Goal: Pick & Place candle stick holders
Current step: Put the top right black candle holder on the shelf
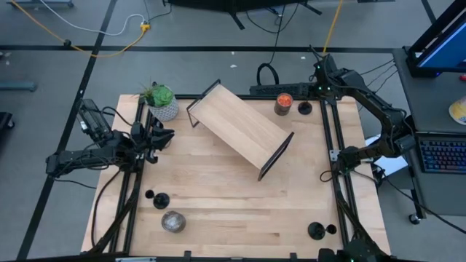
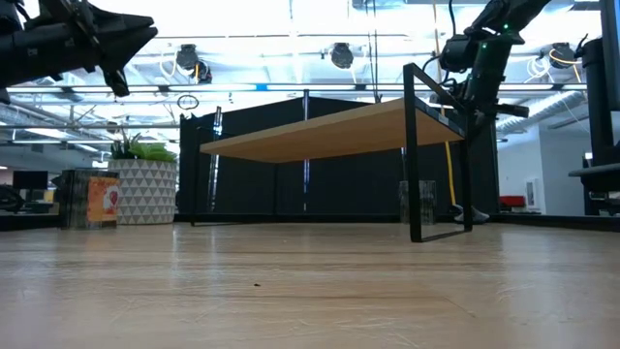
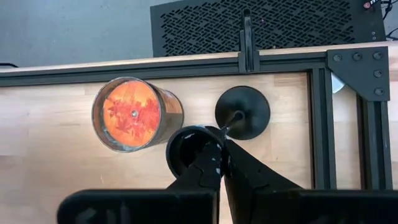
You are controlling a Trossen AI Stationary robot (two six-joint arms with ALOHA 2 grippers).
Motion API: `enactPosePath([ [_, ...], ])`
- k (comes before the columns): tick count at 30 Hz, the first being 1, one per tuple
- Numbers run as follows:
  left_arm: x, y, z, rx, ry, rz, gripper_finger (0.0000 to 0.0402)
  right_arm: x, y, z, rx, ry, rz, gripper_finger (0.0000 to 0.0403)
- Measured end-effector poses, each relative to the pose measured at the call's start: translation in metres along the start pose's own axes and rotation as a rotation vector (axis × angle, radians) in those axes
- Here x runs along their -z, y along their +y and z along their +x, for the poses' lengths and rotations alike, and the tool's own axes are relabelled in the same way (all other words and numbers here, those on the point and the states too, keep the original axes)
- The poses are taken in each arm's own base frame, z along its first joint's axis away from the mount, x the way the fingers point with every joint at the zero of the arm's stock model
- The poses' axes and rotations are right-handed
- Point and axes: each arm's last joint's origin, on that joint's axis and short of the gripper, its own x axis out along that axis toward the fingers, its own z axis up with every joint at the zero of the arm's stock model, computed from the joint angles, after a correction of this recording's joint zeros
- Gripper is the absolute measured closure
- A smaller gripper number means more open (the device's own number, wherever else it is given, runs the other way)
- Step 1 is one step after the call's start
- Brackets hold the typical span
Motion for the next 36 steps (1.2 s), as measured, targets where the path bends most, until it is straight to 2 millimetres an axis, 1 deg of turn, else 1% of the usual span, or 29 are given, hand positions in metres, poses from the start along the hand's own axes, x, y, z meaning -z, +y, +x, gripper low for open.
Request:
enactPosePath([
  [7, 0.0, 0.0, 0.0, -0.001, 0.0, 0.002, 0.033, -0.002, 0.001, 0.001, 0.003, -0.036, 0.029, 0.0402],
  [9, 0.0, 0.0, 0.0, -0.001, 0.0, 0.002, 0.033, -0.003, 0.001, 0.002, 0.009, -0.04, 0.029, 0.0395],
  [14, 0.0, 0.0, 0.0, -0.001, 0.0, -0.003, 0.033, -0.005, 0.001, 0.012, 0.068, -0.037, 0.02, 0.0354],
  [18, 0.0, 0.0, 0.0, -0.001, 0.0, -0.009, 0.033, -0.007, 0.003, 0.016, 0.075, -0.036, 0.016, 0.0317],
  [22, 0.0, 0.0, 0.0, -0.001, 0.001, -0.042, 0.033, -0.01, 0.002, 0.021, 0.074, -0.034, 0.021, 0.0298],
  [24, 0.0, 0.0, 0.0, -0.001, 0.001, -0.057, 0.033, -0.011, 0.002, 0.025, 0.081, -0.025, 0.013, 0.0299],
  [28, 0.0, 0.0, 0.0, 0.0, 0.001, -0.078, 0.033, -0.012, 0.003, 0.03, 0.103, -0.019, 0.005, 0.0313],
  [36, 0.0, 0.0, 0.0, 0.0, 0.001, -0.109, 0.033, -0.012, 0.003, 0.03, 0.105, -0.019, 0.002, 0.0354],
])
